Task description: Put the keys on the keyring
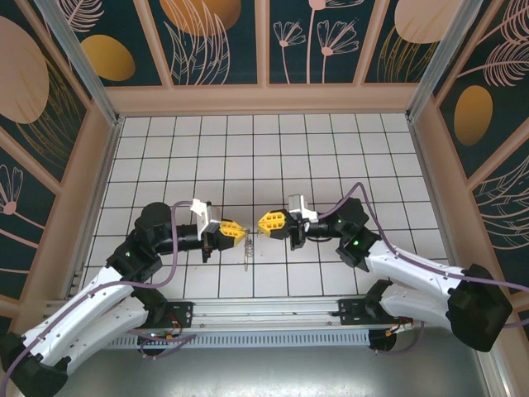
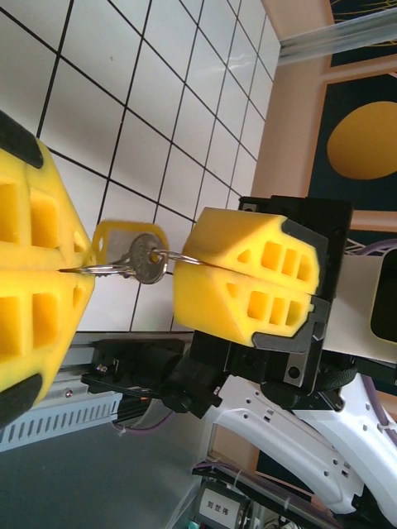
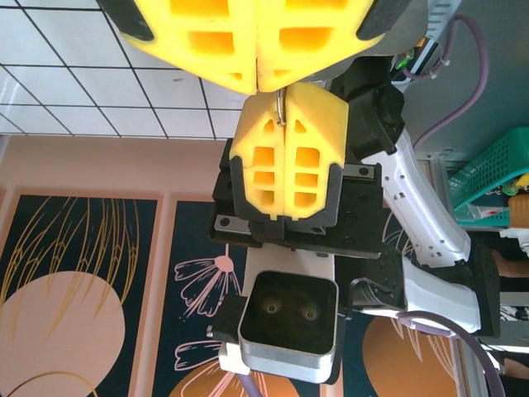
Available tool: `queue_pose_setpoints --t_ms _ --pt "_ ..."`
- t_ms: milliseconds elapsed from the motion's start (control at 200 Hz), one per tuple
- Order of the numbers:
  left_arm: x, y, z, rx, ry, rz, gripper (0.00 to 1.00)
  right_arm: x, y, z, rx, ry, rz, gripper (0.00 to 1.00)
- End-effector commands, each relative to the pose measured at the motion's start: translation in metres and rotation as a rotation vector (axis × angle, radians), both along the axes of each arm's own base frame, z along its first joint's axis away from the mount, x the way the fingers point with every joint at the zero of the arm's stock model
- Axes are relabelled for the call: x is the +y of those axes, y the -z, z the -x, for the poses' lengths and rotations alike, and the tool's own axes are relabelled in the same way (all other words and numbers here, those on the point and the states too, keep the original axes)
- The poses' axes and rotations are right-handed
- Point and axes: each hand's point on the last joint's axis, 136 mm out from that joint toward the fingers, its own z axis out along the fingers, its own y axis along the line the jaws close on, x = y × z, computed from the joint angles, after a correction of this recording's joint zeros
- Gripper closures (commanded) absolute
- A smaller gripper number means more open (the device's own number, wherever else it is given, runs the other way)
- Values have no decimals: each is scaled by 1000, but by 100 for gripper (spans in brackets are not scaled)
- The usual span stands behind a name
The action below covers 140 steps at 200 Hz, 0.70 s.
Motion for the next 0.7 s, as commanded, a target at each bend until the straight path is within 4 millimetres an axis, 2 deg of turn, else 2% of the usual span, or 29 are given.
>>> queue_pose_setpoints --t_ms 0,696 --pt "0 -27 2 -85 16 52 100 3 -23 5 -45 -21 -56 100" --pt "2 -27 1 -89 1 48 100 10 -22 12 -40 -69 -39 100"
